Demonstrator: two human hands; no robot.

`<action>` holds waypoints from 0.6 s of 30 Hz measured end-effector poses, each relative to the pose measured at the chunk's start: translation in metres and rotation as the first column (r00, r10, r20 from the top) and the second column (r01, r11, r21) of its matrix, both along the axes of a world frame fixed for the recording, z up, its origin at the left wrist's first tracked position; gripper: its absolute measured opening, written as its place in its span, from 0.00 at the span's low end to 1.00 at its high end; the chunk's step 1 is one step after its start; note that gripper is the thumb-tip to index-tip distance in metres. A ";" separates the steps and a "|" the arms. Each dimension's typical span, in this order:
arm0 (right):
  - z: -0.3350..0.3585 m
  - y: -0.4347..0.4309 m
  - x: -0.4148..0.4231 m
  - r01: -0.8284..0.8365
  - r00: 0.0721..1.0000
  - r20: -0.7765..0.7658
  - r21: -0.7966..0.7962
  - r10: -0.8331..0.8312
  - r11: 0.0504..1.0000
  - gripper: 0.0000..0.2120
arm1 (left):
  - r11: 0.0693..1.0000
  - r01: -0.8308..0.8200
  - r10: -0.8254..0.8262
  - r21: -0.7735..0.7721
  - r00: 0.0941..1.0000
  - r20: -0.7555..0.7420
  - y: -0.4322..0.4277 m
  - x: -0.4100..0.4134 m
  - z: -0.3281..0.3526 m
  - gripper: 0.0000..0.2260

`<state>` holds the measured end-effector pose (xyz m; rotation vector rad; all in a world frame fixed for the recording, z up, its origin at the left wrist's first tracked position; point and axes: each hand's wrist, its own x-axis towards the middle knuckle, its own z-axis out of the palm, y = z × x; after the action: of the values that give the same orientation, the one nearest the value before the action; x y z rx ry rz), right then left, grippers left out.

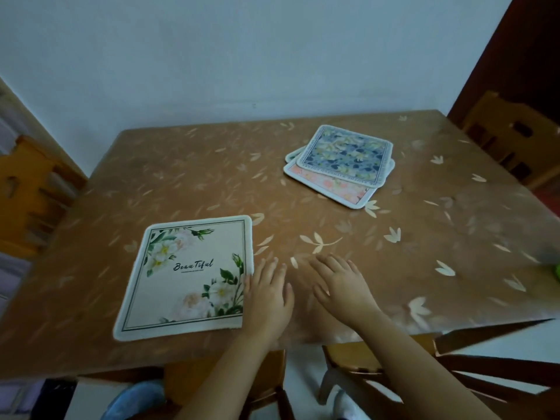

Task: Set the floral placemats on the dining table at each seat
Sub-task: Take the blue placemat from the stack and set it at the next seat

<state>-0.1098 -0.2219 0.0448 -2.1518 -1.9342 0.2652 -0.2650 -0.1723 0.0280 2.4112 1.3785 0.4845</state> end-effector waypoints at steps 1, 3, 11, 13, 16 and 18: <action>0.002 -0.001 0.012 0.008 1.000 0.002 0.004 -0.008 1.000 0.21 | 1.000 0.007 -0.007 0.003 1.000 0.004 0.000 0.011 0.002 0.19; 0.004 -0.003 0.037 0.023 1.000 0.002 0.015 -0.023 1.000 0.21 | 0.999 0.029 -0.029 0.019 1.000 0.001 0.000 0.034 0.004 0.19; 0.002 -0.005 0.129 0.030 0.999 0.023 0.027 -0.031 0.999 0.22 | 0.998 0.055 -0.054 0.026 0.998 -0.028 0.000 0.129 0.001 0.19; -0.001 -0.002 0.151 0.032 0.999 0.033 0.021 -0.033 0.999 0.22 | 0.998 0.052 -0.051 0.023 0.998 -0.028 0.003 0.150 -0.002 0.19; -0.003 0.004 0.175 0.045 0.999 0.012 0.031 -0.046 0.999 0.21 | 0.998 0.051 -0.050 0.040 0.998 -0.025 0.010 0.174 -0.005 0.18; -0.005 0.009 0.194 0.052 0.999 0.001 0.036 -0.052 0.998 0.20 | 0.997 0.055 -0.054 0.051 0.998 -0.015 0.018 0.193 -0.008 0.18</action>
<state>0.0846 -0.2124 0.0395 -2.1768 -1.8667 0.2171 -0.0718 -0.1543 0.0205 2.4899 1.3173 0.4966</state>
